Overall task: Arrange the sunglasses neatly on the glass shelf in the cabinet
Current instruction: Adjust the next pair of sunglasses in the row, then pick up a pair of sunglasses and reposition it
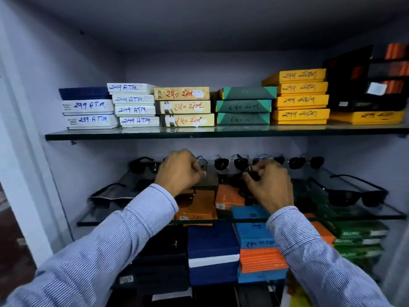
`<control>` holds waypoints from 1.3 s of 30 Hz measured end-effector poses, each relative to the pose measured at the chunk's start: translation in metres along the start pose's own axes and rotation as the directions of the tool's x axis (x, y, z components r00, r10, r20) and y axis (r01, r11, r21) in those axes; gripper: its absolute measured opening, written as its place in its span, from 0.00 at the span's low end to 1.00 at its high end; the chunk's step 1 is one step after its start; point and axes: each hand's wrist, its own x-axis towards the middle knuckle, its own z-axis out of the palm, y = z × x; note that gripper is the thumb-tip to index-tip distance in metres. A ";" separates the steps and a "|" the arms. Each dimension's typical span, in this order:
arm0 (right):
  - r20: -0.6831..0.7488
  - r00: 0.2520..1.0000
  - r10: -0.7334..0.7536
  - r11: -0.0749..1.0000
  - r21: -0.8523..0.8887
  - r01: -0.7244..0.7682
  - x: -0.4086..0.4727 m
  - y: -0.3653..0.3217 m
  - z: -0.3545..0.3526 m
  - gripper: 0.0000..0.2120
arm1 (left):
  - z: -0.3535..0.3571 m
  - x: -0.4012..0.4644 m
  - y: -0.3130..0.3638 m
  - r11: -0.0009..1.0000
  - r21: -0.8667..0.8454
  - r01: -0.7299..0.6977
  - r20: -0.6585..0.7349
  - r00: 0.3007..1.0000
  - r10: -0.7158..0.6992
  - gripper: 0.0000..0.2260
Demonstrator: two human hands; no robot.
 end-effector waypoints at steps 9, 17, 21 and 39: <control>0.293 0.951 0.097 0.992 0.048 -0.116 0.015 0.034 0.011 0.06 | 0.068 0.017 0.058 0.960 -0.266 0.091 0.283 0.959 -0.012 0.07; 0.374 0.926 0.053 0.986 0.124 -0.107 0.030 0.047 0.028 0.17 | 0.096 0.027 0.066 0.903 -0.336 0.268 0.355 0.924 -0.143 0.09; 0.421 0.907 0.022 0.984 0.152 -0.095 0.034 0.046 0.034 0.06 | 0.101 0.027 0.065 0.881 -0.357 0.312 0.385 0.908 -0.165 0.05; 0.336 0.897 -0.288 0.950 0.216 0.224 0.048 0.042 0.013 0.20 | 0.059 0.017 0.045 0.986 -0.164 0.018 0.021 1.000 -0.015 0.08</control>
